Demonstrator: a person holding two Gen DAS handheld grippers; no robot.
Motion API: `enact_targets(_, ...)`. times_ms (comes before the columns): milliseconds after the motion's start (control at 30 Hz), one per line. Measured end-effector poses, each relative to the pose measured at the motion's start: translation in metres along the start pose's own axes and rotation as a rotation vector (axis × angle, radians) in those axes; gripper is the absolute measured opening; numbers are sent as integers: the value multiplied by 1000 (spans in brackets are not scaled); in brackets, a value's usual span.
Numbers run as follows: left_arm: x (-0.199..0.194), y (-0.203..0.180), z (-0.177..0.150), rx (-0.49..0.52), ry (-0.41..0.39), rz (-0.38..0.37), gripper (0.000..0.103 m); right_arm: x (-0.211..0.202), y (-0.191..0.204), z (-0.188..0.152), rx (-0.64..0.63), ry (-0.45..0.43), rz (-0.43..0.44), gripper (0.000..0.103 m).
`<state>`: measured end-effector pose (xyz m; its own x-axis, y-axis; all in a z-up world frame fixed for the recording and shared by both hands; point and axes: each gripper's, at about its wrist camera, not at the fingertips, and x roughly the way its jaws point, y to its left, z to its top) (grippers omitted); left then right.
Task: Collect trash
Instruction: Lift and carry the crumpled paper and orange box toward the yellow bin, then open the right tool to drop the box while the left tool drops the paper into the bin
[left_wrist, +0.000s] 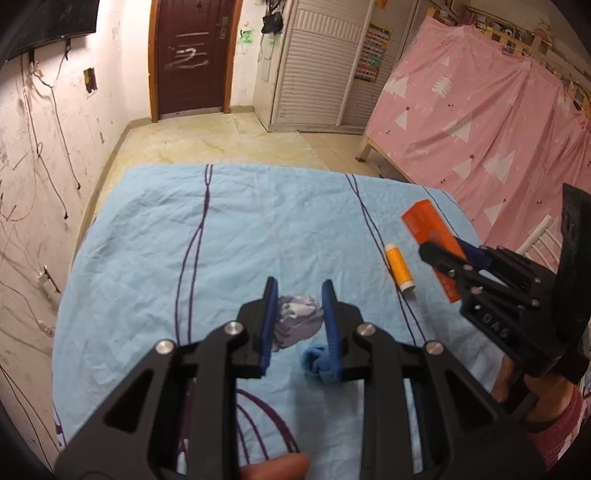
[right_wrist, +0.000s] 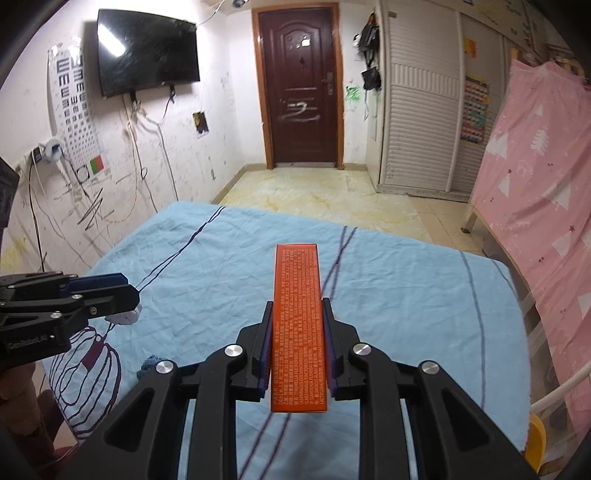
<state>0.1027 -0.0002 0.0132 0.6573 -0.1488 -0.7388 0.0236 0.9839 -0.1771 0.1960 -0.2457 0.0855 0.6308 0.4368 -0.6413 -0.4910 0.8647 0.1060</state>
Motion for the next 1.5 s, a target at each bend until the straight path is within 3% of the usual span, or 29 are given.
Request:
enact_targets(733, -5, -80, 2, 165, -12, -12, 23, -89, -85, -35, 156, -140, -109, 16)
enact_targets(1200, -6, -171, 5, 323, -22, -120, 23, -141, -155, -78, 280, -179, -233, 16)
enact_targets(1500, 0, -236, 4, 407, -20, -240, 23, -158, -194, -112, 357, -174, -312, 16)
